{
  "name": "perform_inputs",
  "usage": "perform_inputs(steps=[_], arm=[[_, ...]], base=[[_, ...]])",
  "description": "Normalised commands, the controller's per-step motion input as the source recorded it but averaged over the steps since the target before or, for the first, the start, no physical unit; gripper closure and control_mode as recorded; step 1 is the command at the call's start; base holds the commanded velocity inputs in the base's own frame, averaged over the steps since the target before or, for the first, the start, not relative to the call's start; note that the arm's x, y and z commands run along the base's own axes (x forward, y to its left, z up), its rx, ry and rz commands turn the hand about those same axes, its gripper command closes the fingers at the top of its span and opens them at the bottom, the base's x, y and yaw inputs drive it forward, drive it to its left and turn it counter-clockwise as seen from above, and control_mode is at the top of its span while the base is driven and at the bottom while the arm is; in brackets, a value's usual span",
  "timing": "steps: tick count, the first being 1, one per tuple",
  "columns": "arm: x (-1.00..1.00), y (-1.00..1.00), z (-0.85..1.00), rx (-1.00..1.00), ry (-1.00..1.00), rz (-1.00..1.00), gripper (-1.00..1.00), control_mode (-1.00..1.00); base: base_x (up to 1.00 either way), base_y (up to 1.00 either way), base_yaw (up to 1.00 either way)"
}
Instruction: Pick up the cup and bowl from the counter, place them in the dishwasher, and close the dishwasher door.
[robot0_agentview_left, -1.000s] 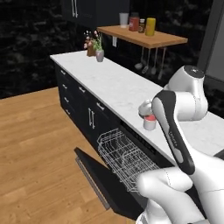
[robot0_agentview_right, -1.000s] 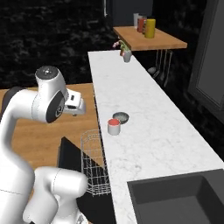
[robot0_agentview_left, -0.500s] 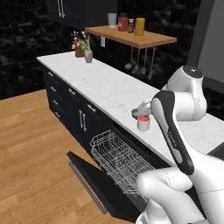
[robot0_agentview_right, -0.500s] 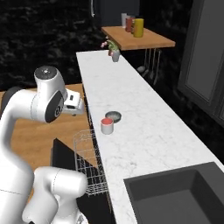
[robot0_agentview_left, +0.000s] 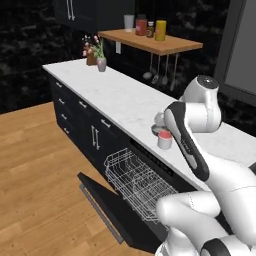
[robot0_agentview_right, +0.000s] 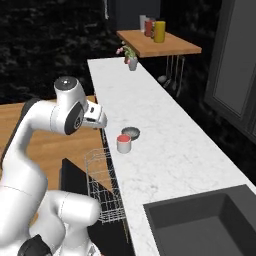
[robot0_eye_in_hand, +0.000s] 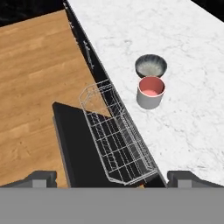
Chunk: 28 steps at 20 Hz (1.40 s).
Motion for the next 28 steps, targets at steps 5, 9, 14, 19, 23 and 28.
perform_inputs(steps=[5,9,14,19,23,28], arm=[[1.00,-0.10,-0.55,-0.07,0.19,0.00,-1.00,-1.00],[0.69,-0.07,-0.50,-0.11,0.18,0.01,-1.00,-1.00],[0.73,-0.27,-0.61,-0.07,0.05,0.04,-1.00,-1.00],[0.55,-0.48,-0.48,0.02,0.00,0.09,-1.00,-1.00],[0.48,-0.35,-0.45,0.03,0.00,0.07,-1.00,-1.00],[0.43,0.00,-0.29,0.00,0.00,0.00,-1.00,-1.00]], base=[[0.00,0.00,0.00],[0.00,0.00,0.00],[0.00,0.00,0.00],[0.00,0.00,0.00],[0.00,0.00,0.00],[0.00,0.00,0.00]])
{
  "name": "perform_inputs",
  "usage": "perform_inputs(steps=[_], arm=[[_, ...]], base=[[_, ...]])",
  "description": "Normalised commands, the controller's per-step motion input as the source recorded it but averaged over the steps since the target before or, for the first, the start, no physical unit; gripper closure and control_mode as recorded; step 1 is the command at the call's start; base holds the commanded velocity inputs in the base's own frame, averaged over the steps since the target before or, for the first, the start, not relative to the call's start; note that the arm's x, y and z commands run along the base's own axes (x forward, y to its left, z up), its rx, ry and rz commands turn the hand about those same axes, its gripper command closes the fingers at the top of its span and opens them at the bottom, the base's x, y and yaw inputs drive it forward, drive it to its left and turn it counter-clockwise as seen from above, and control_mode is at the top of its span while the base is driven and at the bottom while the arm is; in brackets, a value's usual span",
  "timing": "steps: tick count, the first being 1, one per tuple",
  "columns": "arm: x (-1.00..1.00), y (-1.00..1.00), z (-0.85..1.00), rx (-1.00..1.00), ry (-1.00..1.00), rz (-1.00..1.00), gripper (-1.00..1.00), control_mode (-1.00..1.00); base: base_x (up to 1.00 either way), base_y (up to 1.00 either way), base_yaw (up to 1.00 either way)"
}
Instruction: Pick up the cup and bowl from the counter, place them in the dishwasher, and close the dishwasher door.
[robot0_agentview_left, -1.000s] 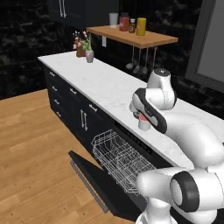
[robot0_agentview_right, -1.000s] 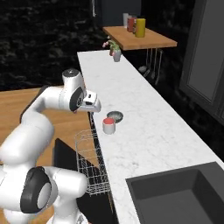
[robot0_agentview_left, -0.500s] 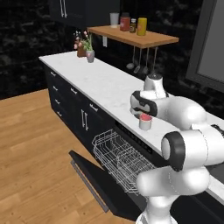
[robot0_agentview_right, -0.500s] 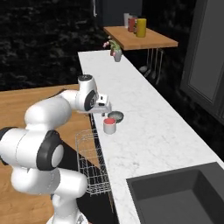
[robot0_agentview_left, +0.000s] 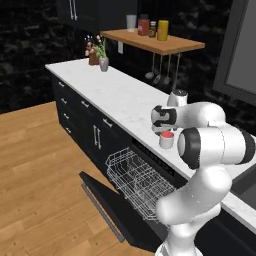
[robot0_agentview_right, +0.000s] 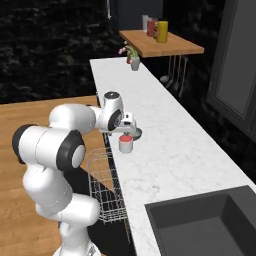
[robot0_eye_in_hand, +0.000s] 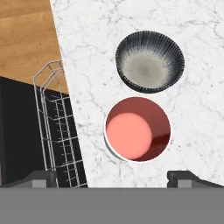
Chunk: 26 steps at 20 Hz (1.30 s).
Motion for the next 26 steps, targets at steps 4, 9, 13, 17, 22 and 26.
perform_inputs(steps=[4,9,13,17,22,26], arm=[[0.11,0.01,-0.30,0.00,0.04,0.00,-1.00,-1.00],[0.10,0.00,-0.30,0.00,0.01,0.00,-1.00,-1.00],[0.16,0.00,-0.26,0.00,0.01,0.00,-1.00,-1.00],[0.17,0.01,-0.22,0.00,0.00,0.03,-1.00,-1.00],[0.16,0.00,-0.18,0.00,0.00,0.04,-1.00,-1.00],[0.24,0.00,-0.20,0.00,0.00,0.05,-1.00,-1.00]], base=[[0.00,0.00,0.00],[0.00,0.00,0.00],[0.00,0.00,0.00],[0.00,0.00,0.00],[0.00,0.00,0.00],[0.00,0.00,0.00]])
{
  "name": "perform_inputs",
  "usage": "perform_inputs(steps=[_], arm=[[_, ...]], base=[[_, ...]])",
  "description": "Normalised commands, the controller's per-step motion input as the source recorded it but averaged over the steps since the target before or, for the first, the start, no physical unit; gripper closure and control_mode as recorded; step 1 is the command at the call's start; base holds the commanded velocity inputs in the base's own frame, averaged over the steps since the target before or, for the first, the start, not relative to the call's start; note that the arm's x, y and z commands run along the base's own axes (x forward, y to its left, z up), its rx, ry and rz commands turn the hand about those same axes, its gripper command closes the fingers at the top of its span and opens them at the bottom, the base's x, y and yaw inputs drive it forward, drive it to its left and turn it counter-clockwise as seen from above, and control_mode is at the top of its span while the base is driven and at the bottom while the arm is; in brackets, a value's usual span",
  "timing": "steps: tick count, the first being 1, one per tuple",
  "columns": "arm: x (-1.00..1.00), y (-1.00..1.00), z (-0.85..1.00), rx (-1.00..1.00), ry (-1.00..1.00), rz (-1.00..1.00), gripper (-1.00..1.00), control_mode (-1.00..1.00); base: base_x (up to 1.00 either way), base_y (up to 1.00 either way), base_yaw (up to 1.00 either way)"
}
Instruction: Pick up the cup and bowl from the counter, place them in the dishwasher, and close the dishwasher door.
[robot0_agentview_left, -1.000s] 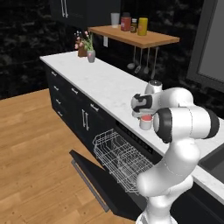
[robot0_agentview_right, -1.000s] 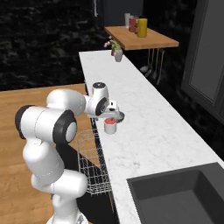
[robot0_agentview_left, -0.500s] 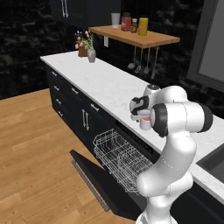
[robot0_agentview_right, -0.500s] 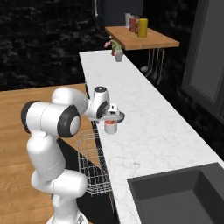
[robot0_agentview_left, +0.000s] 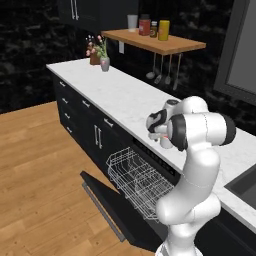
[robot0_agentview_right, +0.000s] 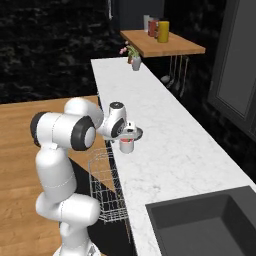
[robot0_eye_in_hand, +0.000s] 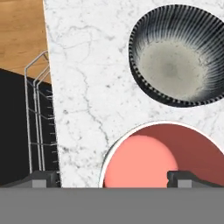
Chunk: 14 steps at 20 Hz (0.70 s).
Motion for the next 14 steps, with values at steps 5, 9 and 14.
perform_inputs(steps=[5,9,14], arm=[[0.18,0.00,-0.27,0.00,0.02,0.05,1.00,-1.00],[0.00,0.00,-0.42,0.00,0.10,0.07,1.00,-1.00],[-0.01,0.00,-0.28,0.00,0.06,0.05,1.00,-1.00]], base=[[0.00,0.00,0.00],[0.00,0.00,0.00],[0.00,0.00,0.00]])
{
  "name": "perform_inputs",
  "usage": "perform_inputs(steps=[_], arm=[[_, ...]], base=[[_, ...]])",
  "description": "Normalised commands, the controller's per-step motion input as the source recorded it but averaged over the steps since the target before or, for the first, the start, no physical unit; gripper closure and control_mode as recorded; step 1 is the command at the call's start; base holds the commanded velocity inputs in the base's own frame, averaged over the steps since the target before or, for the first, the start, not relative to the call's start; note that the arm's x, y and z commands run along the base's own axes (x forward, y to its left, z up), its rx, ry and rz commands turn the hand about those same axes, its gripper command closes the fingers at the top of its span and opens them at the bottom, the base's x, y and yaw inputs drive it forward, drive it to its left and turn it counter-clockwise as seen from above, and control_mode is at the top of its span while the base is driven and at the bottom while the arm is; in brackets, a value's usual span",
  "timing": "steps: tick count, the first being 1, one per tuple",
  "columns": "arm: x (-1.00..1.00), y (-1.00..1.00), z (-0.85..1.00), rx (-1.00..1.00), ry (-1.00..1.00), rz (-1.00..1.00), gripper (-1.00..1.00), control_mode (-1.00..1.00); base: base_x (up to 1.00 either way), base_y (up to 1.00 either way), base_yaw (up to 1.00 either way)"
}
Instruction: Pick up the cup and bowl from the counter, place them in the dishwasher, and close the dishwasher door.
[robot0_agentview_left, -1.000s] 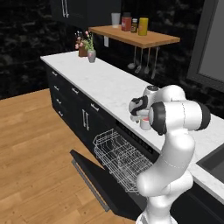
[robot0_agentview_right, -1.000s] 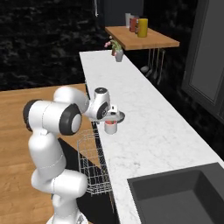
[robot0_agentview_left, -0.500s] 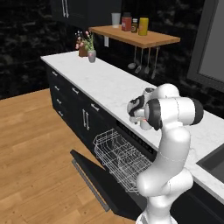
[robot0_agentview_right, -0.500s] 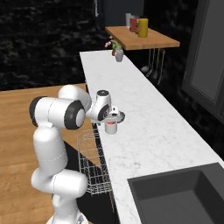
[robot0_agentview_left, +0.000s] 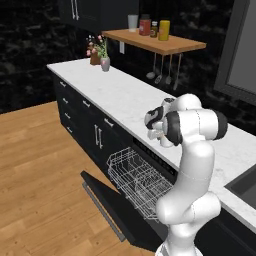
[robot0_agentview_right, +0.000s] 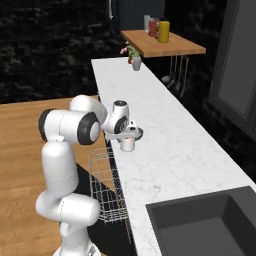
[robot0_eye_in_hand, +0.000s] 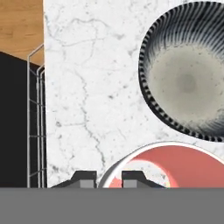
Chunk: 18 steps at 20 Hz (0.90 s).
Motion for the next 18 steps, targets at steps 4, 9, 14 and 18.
perform_inputs(steps=[4,9,14,18], arm=[[-0.62,0.00,-0.14,0.00,0.01,0.00,1.00,-1.00],[-1.00,0.00,-0.10,0.07,-0.01,-0.03,1.00,-1.00],[-1.00,0.16,0.09,0.02,-0.09,-0.01,1.00,-1.00],[-0.79,0.37,0.00,0.00,0.00,0.00,1.00,-1.00]], base=[[0.00,0.00,0.00],[0.00,0.00,0.00],[0.00,0.00,0.00],[0.00,0.00,0.00]])
